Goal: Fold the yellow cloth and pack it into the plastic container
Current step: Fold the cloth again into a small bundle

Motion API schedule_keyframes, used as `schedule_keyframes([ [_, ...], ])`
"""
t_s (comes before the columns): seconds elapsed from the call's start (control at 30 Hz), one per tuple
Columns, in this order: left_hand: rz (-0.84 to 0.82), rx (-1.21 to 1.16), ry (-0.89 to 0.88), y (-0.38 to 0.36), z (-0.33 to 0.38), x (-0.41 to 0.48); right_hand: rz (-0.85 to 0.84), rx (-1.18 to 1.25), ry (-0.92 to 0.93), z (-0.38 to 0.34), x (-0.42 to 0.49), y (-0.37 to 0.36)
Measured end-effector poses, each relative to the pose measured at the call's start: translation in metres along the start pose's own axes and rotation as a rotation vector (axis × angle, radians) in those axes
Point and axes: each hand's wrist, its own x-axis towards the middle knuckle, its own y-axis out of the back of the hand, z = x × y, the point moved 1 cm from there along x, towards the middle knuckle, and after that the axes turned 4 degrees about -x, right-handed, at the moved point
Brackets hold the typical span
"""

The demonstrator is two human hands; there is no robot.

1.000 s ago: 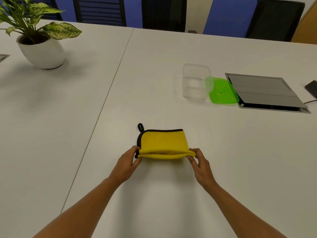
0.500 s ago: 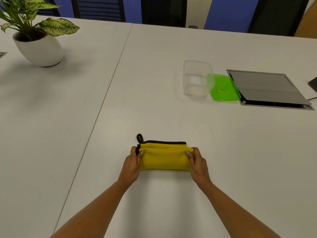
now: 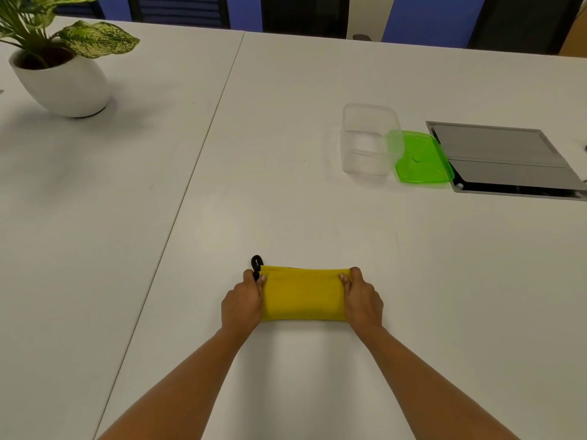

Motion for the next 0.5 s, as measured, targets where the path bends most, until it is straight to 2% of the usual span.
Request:
schedule_keyframes([
  [0.23, 0.012, -0.024, 0.04, -0.0062, -0.0023, 0.0007, 0.009, -0.066, 0.007, -0.0002, 0.0015, -0.0069],
  [0.4, 0.026, -0.021, 0.057, -0.0069, 0.0006, -0.0012, 0.047, 0.01, -0.003, 0.0006, -0.0024, -0.0093],
  [0.5, 0.138, -0.105, 0.078, -0.0013, 0.0058, -0.0068, 0.067, 0.016, 0.009, -0.003, -0.0022, -0.0077],
])
